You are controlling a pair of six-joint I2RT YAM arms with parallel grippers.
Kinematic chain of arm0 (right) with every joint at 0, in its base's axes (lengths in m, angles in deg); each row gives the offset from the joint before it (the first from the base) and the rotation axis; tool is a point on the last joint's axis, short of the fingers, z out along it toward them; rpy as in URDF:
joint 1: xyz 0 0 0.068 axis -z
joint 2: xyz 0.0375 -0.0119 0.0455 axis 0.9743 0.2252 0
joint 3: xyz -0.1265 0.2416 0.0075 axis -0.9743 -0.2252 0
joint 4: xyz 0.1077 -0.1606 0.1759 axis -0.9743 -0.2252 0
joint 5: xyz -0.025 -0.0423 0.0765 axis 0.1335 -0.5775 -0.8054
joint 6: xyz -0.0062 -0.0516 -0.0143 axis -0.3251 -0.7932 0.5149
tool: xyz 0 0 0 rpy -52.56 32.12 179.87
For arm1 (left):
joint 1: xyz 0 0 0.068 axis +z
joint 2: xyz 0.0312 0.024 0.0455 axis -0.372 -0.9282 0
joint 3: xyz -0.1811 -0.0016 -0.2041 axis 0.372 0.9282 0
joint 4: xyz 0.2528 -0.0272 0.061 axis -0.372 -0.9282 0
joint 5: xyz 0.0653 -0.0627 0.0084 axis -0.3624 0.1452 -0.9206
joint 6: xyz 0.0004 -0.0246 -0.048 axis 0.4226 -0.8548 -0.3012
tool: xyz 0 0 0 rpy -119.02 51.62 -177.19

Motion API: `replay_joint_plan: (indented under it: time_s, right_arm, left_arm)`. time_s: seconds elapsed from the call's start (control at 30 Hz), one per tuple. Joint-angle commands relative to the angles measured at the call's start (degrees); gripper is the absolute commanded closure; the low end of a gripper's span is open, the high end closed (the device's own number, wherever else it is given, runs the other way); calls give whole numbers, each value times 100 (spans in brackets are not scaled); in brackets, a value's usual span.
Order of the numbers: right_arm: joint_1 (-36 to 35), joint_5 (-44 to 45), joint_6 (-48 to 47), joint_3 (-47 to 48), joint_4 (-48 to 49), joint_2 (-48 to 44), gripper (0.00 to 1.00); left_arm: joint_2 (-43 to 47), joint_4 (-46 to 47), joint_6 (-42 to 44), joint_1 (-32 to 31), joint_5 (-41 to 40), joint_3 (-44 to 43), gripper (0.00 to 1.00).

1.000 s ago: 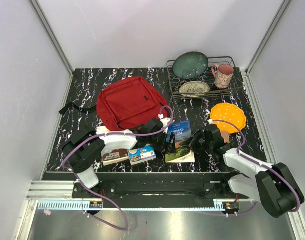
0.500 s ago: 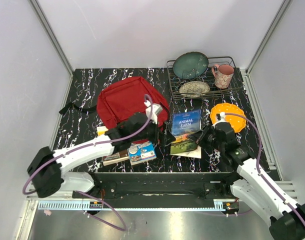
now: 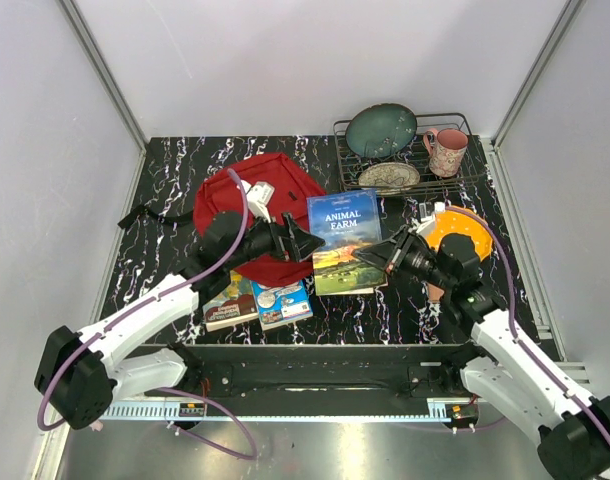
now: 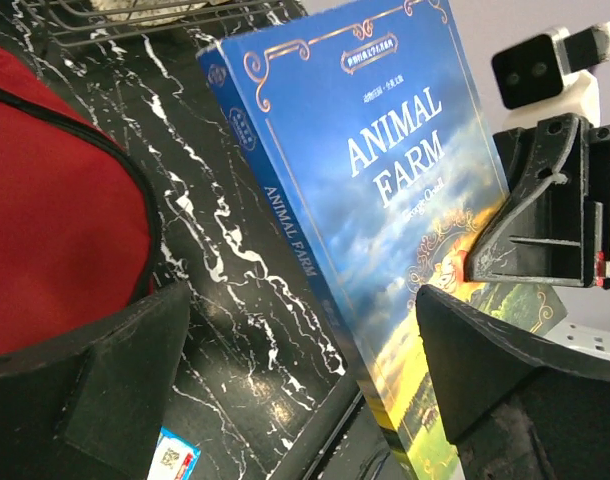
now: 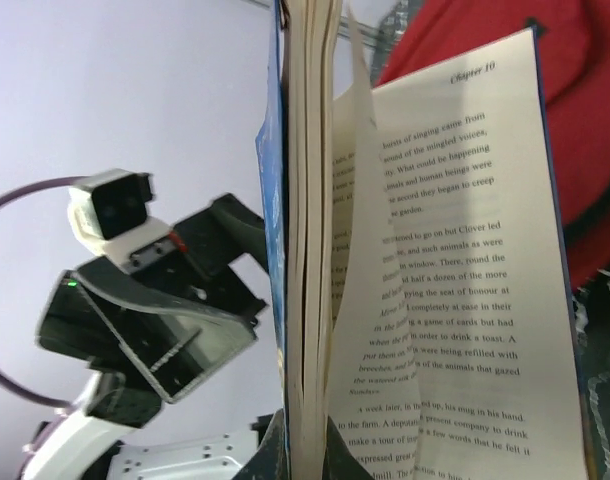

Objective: Pack the student bag
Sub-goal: Pick up the book from the center of the board.

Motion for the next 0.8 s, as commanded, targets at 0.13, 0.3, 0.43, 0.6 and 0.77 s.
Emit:
replay_joint_plan:
  time_s: [0.13,0.3,0.43,0.6,0.77]
  right_arm:
    - [-28,-897,814,-97,2348,408,100]
    - [-28,-1283,823,-89,2646,654,100]
    - [-28,-1600,910,-80,3024,979,100]
    - [-28,-1838,893,-27,3227,1287,100]
    - [-28,-1900,525,219,2650,1455,90]
  left_arm:
    - [17,1703,-573,146,721,165,1]
    - [-71,2275,-741,146,897,166,1]
    - [-150,2345,-776,198,1012,130,4]
    - [-142,2355,-794,243,1065,148,28]
    - [-63,1978,-654,287,977,104,79]
